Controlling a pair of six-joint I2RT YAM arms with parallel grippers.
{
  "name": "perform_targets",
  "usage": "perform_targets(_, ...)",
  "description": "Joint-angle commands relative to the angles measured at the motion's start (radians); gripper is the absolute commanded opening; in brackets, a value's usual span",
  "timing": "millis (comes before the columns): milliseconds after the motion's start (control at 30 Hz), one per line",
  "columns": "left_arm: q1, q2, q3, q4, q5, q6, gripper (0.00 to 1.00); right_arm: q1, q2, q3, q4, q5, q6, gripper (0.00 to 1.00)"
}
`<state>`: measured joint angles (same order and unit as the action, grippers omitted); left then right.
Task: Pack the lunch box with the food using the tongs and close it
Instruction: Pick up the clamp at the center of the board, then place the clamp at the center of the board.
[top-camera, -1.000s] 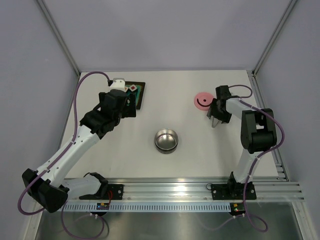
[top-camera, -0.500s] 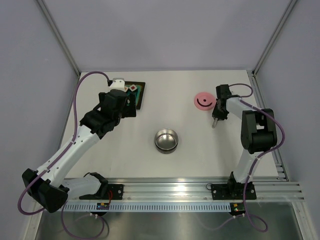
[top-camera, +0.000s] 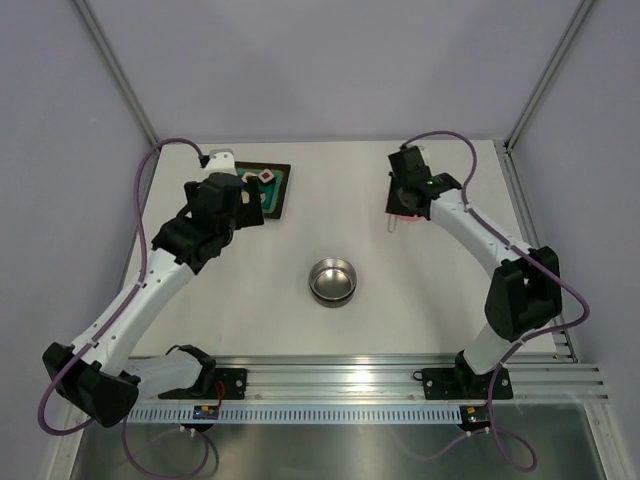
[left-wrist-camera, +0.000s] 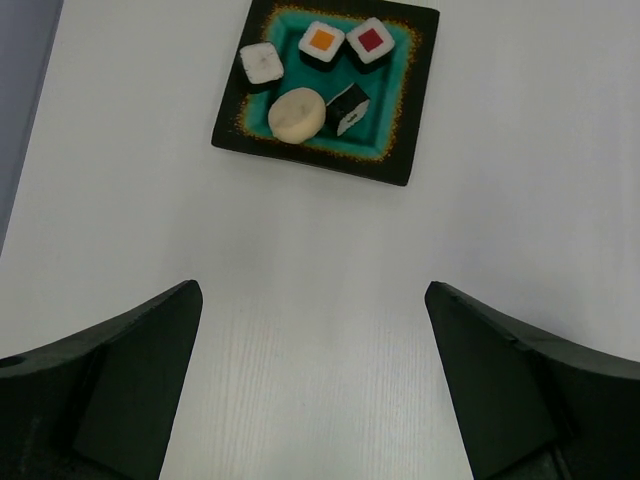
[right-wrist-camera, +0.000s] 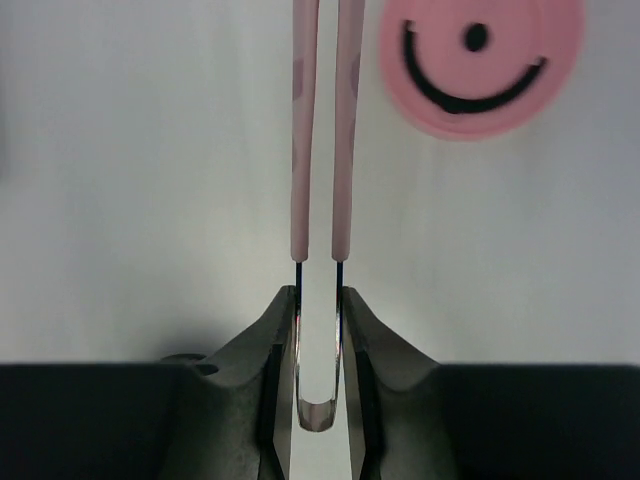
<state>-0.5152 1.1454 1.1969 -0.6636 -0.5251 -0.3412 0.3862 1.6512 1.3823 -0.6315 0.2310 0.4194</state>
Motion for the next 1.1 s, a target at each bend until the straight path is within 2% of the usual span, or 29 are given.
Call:
perform_targets(0,0.078,-0.049,0.010,0.021,0.022,-0.067,0.99,0.141,0.073,0.118,-0.020,-0.015,0.038,0.27)
perform_targets(133,0.132,-0.068,-0.002,-0.008,0.060,-0.090,0.99,0.220,0.194,0.256,-0.007,-0.031,0.061,0.27)
perform_targets(333,0.149,-0.092,-0.022,-0.025,0.080,-0.111,0.99,0.273,0.387,0.403,0.000,-0.084,0.110,0.27)
perform_targets(800,0.149,-0.059,-0.022,-0.051,0.120,-0.131,0.99,0.316,0.656,0.604,-0.007,-0.128,0.182,0.31)
perform_targets(867,0.149,-0.055,-0.020,-0.057,0.123,-0.130,0.99,0.322,0.671,0.613,0.000,-0.130,0.194,0.33)
perform_targets(967,0.150,-0.049,-0.025,-0.062,0.140,-0.117,0.99,0.333,0.693,0.630,0.003,-0.145,0.199,0.41)
perform_targets(1000,0.150,-0.050,-0.033,-0.059,0.145,-0.119,0.99,0.335,0.697,0.630,0.007,-0.154,0.200,0.48)
perform_targets(1067,0.150,-0.050,-0.039,-0.057,0.149,-0.120,0.99,0.341,0.697,0.630,0.018,-0.174,0.197,0.52)
